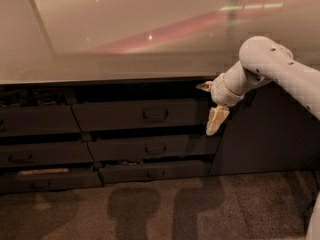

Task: Open top drawer

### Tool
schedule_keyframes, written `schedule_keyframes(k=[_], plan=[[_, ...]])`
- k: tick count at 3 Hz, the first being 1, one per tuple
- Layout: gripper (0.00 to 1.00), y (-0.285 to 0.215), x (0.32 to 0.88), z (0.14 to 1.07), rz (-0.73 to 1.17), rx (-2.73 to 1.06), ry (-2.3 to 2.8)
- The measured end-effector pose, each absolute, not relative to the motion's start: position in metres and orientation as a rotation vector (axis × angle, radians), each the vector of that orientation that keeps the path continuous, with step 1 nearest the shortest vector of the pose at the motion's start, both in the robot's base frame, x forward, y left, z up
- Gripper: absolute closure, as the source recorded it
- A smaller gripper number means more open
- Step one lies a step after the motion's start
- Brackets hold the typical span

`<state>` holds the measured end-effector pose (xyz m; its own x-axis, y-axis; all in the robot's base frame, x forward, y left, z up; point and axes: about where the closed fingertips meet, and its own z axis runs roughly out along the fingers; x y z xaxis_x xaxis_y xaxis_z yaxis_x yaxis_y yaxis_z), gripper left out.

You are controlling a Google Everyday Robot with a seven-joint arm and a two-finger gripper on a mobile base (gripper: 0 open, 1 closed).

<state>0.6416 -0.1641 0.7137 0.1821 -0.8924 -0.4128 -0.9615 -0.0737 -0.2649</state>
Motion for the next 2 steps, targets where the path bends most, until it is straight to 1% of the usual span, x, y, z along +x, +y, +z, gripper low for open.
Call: schedule_keyframes(k=[2], plan=[[0.00,-0.171,0.651,0.693,0.229,-1.989,1.799]])
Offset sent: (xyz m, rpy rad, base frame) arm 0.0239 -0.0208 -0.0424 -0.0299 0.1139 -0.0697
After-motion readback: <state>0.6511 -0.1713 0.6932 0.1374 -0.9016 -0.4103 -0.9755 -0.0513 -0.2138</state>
